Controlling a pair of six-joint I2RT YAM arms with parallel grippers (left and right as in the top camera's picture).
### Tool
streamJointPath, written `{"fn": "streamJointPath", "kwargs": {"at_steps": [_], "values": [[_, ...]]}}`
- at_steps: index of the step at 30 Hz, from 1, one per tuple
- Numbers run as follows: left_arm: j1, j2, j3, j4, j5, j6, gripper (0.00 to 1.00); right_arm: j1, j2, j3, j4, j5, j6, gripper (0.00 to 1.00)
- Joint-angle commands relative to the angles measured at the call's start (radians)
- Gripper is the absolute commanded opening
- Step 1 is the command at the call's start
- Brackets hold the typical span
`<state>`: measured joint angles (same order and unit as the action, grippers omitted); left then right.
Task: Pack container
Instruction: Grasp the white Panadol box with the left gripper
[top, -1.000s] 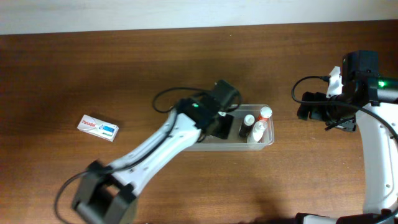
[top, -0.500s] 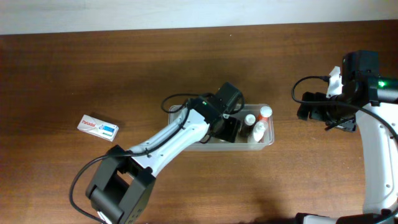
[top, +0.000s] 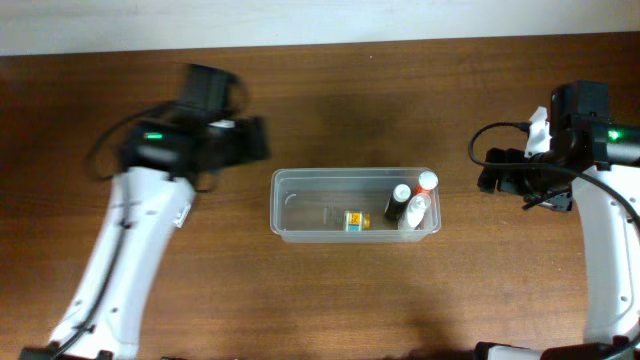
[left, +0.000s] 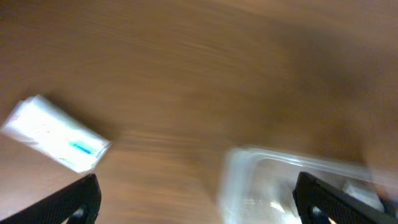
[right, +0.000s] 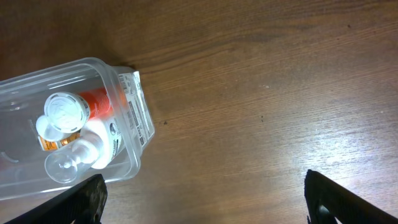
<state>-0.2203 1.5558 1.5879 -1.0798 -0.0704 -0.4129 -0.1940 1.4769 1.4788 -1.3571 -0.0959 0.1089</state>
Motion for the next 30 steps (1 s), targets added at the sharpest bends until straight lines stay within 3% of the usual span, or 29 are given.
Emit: {"fn": "streamJointPath", "kwargs": {"at_steps": [1,11,17,24,27,30], "values": [[0.203,0.033,-0.021,-0.028,0.000,-0.140,0.99,0.000,0.000,-0.005,0.002,-0.005,-0.001,0.93],[0.463,0.243,-0.131,0.011,0.051,-0.313,0.99,0.000,0.000,-0.005,0.002,-0.005,-0.001,0.93],[0.487,0.459,-0.132,0.040,0.118,-0.313,0.99,0.000,0.000,-0.005,-0.003,-0.005,-0.001,0.93],[0.487,0.582,-0.132,0.051,0.134,-0.312,0.99,0.000,0.000,-0.005,-0.009,-0.005,-0.001,0.93],[0.487,0.583,-0.131,0.050,0.130,-0.296,0.90,0.000,0.000,-0.005,-0.009,-0.005,-0.001,0.93],[0.487,0.575,-0.128,0.048,0.119,-0.271,0.72,0.000,0.000,-0.005,-0.009,-0.005,-0.001,0.93]]}}
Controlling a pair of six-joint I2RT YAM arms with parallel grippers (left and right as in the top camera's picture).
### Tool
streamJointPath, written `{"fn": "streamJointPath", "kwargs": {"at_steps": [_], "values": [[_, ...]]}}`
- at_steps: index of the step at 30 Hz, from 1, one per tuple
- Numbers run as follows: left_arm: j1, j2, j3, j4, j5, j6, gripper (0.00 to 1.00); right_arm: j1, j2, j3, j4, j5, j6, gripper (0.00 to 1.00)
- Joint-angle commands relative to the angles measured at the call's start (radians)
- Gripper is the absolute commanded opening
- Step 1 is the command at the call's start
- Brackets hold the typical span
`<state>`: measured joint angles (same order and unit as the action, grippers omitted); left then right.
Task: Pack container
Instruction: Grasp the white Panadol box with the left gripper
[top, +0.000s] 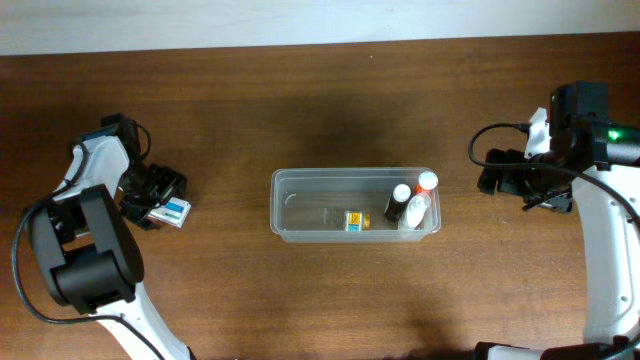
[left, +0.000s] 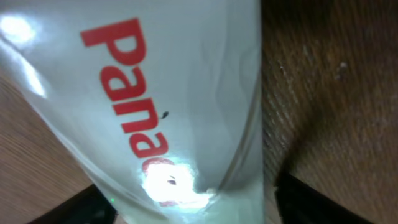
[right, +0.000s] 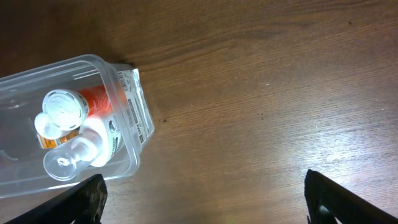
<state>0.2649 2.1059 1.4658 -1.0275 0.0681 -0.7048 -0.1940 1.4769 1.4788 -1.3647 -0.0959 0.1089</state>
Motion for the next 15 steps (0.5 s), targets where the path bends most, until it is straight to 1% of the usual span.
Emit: {"fn": "streamJointPath", "kwargs": {"at_steps": [1,4,9,11,15], "values": [[0.002,0.023,-0.005,-0.005,-0.024,0.026,0.68,0.000,0.000,-0.005,-0.001,-0.005,-0.001,0.93],[0.002,-0.005,-0.003,-0.006,-0.064,0.048,0.56,0.000,0.000,-0.005,-0.001,-0.005,-0.001,0.93],[0.002,-0.086,-0.002,-0.004,-0.102,0.068,0.51,0.000,0.000,-0.005,-0.001,-0.005,-0.001,0.93],[-0.006,-0.166,-0.002,-0.002,-0.117,0.095,0.46,0.000,0.000,-0.005,0.000,-0.005,-0.001,0.93],[-0.050,-0.286,-0.002,-0.006,-0.112,0.137,0.46,0.000,0.000,-0.005,0.000,-0.005,-0.001,0.93]]}}
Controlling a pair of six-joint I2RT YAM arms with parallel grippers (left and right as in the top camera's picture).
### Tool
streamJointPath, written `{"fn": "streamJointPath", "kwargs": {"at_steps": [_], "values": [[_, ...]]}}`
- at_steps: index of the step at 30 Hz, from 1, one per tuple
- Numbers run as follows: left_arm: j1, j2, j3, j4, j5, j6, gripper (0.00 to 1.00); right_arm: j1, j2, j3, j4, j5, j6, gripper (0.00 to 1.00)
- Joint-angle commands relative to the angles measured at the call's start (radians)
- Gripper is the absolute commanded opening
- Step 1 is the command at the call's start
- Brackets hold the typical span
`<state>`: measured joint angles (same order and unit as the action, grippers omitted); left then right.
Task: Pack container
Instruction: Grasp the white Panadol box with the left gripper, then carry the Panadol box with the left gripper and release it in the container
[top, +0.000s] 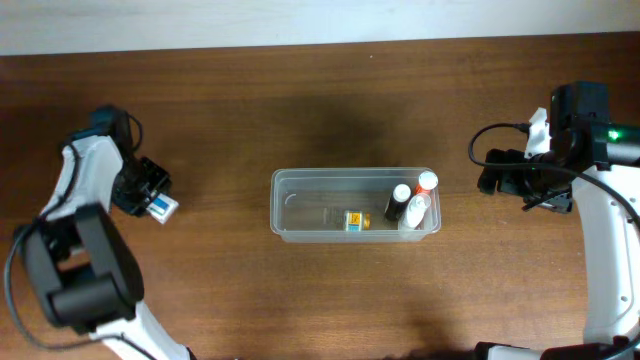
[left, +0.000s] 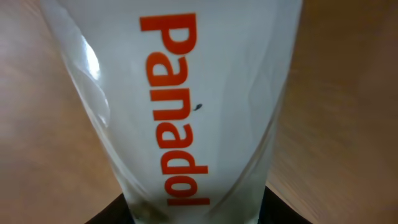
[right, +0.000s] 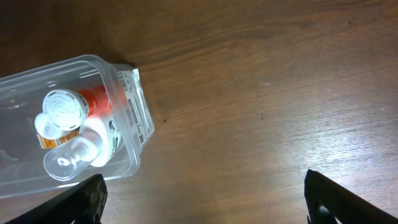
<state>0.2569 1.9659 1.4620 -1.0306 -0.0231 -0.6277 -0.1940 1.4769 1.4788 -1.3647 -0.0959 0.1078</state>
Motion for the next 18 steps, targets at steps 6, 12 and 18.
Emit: {"fn": "streamJointPath", "kwargs": {"at_steps": [6,12,18], "values": [[-0.229,-0.346,0.002,0.004,-0.019,0.191,0.47,0.000,0.000,-0.005,0.000,-0.005,0.000,0.93],[-0.511,-0.443,0.002,0.050,-0.019,0.488,0.49,0.000,0.000,-0.005,0.000,-0.005,0.000,0.93],[-0.766,-0.410,-0.009,0.050,-0.019,0.816,0.49,0.000,0.000,-0.005,0.000,-0.005,0.000,0.93]]}}
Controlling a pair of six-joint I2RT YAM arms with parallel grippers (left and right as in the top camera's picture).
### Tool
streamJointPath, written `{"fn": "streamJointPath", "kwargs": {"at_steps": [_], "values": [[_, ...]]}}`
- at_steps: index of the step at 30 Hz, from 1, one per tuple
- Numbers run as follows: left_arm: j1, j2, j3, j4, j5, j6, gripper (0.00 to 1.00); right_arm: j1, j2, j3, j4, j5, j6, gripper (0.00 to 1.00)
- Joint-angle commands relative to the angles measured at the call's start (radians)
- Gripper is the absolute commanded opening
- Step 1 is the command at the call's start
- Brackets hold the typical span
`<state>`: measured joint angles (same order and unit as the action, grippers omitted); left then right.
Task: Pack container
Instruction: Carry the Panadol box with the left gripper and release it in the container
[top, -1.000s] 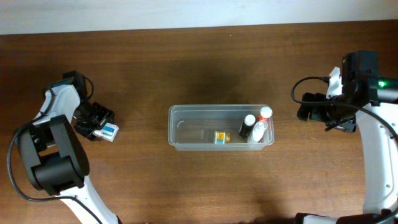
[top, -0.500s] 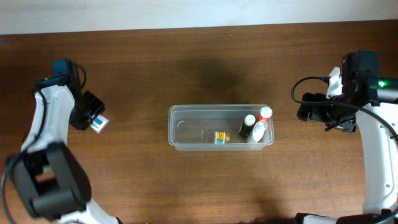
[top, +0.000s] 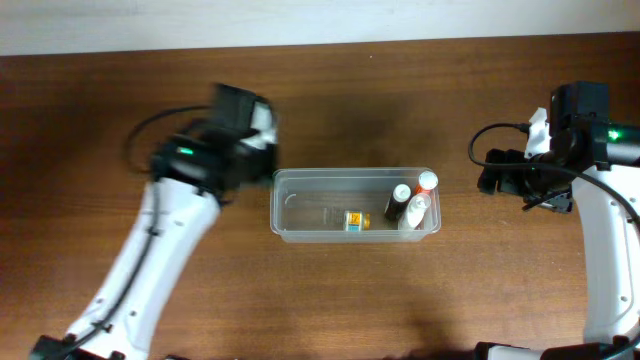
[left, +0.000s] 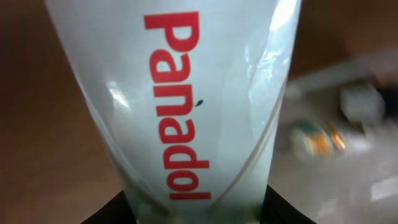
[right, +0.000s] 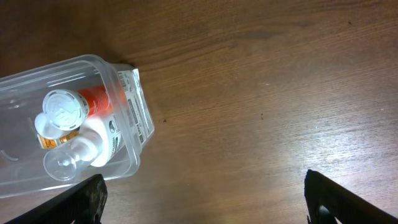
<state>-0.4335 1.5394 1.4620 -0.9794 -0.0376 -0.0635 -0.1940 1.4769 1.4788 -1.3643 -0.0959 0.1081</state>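
A white Panadol pack (left: 186, 106) with red lettering fills the left wrist view, and my left gripper (left: 199, 214) is shut on it. Overhead, that gripper (top: 252, 138) hovers just off the left end of the clear plastic container (top: 285, 235). The container holds three bottles (top: 412, 200) at its right end and a small yellow and teal item (top: 354, 221) in the middle. Seen from the right wrist, the container's corner (right: 134, 118) and the bottles (right: 65, 115) lie upper left. My right gripper (right: 202, 199) is open over bare wood, right of the container (top: 497, 178).
The table is dark brown wood (top: 330, 90). A pale wall strip runs along its far edge (top: 320, 20). Cables trail from both arms, one looping near the right wrist (top: 485, 140).
My left gripper, with the Panadol pack in it, has gone from the far left of the table to the left end of the container. The right arm has not moved.
First my left gripper was open left of the container, with the pack lying on the table in its view. Then it was down at the pack on the far left. Then it was shut on the pack there, and now holds it beside the container.
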Motion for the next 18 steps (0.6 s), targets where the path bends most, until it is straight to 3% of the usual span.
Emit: {"fn": "streamJointPath", "kwargs": {"at_steps": [1,6,13,18], "values": [[-0.103,0.028,-0.009,-0.001,-0.007,0.292,0.49,0.000,0.000,-0.005,0.000,-0.005,0.000,0.93],[-0.186,0.117,-0.009,-0.001,-0.008,0.435,0.49,0.000,0.000,-0.005,0.000,-0.005,0.000,0.93],[-0.198,0.257,-0.009,-0.001,-0.013,0.577,0.53,0.000,0.000,-0.005,0.000,-0.005,0.000,0.93],[-0.198,0.287,-0.008,0.003,-0.086,0.595,0.55,0.000,0.000,-0.005,0.000,-0.005,0.000,0.93]]}}
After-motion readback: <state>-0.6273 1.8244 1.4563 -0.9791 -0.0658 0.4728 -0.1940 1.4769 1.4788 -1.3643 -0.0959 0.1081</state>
